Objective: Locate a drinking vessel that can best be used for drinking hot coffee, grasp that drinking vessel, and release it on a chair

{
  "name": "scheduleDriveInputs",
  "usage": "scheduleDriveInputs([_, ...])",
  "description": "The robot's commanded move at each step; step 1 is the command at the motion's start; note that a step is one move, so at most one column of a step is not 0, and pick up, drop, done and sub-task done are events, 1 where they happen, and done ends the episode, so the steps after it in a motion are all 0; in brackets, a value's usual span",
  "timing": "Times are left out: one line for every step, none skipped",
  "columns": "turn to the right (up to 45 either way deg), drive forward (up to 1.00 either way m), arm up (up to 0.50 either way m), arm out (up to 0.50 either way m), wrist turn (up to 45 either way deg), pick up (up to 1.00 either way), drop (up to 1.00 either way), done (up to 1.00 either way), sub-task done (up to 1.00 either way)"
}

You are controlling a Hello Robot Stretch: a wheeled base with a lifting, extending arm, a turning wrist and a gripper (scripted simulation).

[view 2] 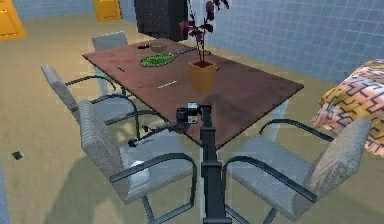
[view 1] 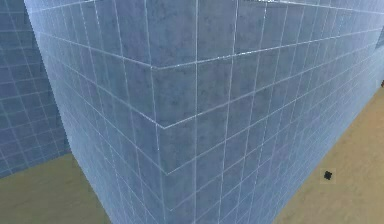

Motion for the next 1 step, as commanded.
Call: scheduleDriveInputs([0.0, 0.00, 0.00, -0.08, 0.0, 0.00, 0.00, 0.00, 0.00])
